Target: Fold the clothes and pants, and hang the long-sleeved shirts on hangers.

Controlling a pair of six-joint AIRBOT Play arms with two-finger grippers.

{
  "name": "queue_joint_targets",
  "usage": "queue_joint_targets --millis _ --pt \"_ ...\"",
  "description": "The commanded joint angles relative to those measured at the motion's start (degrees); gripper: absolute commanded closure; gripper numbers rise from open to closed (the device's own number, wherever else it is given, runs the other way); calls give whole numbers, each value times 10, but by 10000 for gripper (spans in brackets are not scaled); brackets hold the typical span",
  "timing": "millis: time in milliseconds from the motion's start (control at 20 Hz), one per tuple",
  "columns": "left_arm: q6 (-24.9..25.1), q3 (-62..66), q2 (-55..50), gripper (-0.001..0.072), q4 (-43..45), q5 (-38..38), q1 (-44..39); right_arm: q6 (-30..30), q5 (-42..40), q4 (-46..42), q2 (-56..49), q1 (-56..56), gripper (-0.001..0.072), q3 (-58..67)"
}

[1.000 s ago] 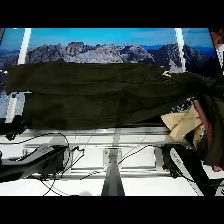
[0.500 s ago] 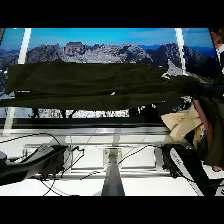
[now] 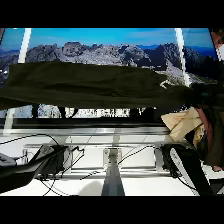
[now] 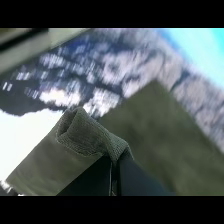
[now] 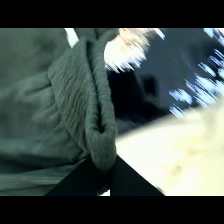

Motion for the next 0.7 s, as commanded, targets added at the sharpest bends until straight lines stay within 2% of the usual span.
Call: queue_joint_targets --millis 0,100,250,400,650 --pt "-24 2 -35 691 -1 80 -52 45 -151 43 -18 0 677 0" --pt "-24 2 -83 691 -1 116 -93 70 -244 44 -74 0 677 0" --pt "-24 2 -159 691 -2 171 -151 141 -372 54 -197 0 677 0" --pt "-38 25 -230 691 -4 215 -199 183 -494 110 -306 0 677 4" --pt "-56 113 -330 688 -6 231 -266 184 -551 140 -439 0 672 90"
